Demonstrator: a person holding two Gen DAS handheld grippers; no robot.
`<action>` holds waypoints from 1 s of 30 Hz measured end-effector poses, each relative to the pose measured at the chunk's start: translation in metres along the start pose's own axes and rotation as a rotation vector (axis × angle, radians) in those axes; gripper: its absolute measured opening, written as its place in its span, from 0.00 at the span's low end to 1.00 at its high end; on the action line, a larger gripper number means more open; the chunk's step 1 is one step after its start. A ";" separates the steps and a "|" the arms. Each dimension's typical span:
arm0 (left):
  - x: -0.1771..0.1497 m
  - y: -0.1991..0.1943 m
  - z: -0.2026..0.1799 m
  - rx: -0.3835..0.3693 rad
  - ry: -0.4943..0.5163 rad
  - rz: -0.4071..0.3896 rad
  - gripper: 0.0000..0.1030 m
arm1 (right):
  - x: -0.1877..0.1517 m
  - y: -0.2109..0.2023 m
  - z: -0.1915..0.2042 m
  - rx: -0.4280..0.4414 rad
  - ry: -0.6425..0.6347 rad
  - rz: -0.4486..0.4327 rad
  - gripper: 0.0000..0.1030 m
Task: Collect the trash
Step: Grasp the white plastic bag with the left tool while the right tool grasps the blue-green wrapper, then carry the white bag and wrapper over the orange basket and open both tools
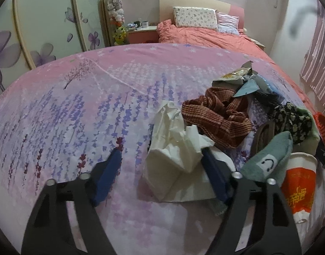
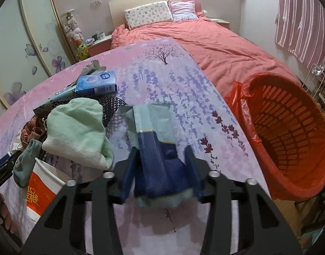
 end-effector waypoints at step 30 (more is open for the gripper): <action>0.034 -0.114 -0.037 -0.130 0.002 -0.178 0.34 | 0.033 -0.098 -0.020 0.086 0.032 -0.239 0.16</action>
Point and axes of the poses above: each gripper's, at about its wrist camera, not at the fingertips, and y roughly the way its jaws point, z to its left, x to its top, the point moved 9 cm from there along y, roughly the way its jaws point
